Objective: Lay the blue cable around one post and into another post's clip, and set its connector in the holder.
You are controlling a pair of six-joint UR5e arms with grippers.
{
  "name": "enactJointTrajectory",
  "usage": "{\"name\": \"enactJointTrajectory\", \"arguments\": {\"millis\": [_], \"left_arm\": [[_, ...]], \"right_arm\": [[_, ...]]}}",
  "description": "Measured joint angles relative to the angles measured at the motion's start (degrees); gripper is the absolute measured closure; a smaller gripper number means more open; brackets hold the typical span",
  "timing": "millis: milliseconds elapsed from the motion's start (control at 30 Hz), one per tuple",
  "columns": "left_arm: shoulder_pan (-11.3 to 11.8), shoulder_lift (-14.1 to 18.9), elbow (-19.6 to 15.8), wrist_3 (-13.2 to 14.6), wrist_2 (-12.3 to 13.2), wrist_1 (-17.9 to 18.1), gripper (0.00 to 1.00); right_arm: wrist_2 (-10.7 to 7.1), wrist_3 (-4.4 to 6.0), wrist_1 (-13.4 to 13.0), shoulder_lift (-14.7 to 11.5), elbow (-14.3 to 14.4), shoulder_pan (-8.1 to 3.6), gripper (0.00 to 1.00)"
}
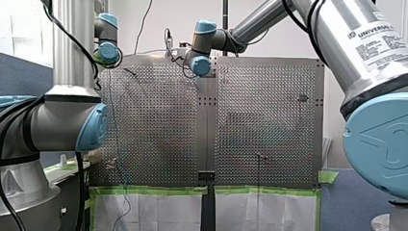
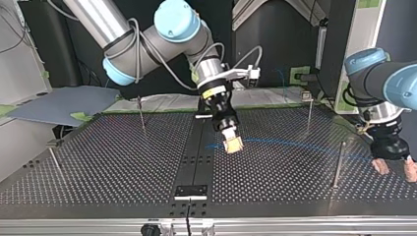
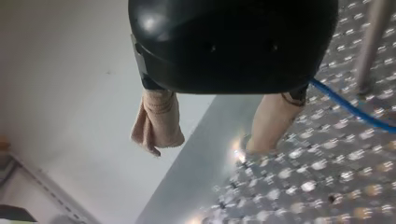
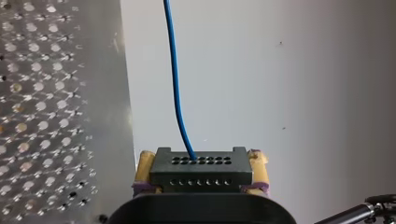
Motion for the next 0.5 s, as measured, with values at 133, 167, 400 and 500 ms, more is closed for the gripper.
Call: {"name": "enactJointTrajectory", "arguments": {"millis": [133, 167, 400, 500], "left_arm": [[1.8, -0.4, 0.8, -1.8, 1.8, 1.1, 0.00], [2.3, -0.4, 0.9, -2.3, 2.3, 1.4, 0.00], [6.1, -1.3, 1.1, -3.8, 6.1, 3.0, 0.00], [7.4, -2.1, 1.1, -3.5, 7.4, 3.1, 0.00]], "right_arm": [[-0.22, -0.01, 1.2, 1.4, -1.8, 0.31, 1.00], [-0.24, 0.00, 1.5, 1.8, -2.3, 0.41, 1.00], [-1.20, 0.09, 2.7, 3.7, -6.0, 1.19, 1.00], [-1.31, 0.05, 3.8, 4.7, -7.3, 1.60, 1.00]]}}
